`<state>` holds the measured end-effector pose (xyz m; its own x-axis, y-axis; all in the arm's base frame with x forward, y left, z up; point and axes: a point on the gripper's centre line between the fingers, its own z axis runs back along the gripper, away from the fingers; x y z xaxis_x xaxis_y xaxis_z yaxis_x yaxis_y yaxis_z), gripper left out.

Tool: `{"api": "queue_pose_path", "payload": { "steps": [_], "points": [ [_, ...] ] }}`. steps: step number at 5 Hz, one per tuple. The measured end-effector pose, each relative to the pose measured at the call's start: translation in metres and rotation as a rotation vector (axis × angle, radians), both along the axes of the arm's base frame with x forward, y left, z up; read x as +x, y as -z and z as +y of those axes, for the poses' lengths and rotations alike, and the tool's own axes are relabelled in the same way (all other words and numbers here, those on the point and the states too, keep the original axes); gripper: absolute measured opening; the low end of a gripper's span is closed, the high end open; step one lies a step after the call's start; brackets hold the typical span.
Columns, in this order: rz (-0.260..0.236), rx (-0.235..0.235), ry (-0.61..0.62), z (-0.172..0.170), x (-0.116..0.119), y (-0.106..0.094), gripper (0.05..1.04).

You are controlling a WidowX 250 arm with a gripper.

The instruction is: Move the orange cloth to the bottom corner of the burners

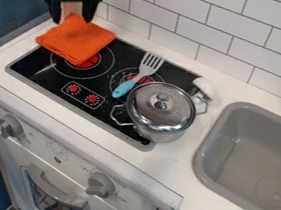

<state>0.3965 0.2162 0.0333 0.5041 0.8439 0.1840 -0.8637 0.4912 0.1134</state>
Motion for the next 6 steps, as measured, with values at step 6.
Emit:
{"api": "queue_pose_path", "payload": {
  "steps": [6],
  "points": [
    [-0.019, -0.133, 0.236, -0.062, -0.011, 0.032, 0.998]
  ]
}}
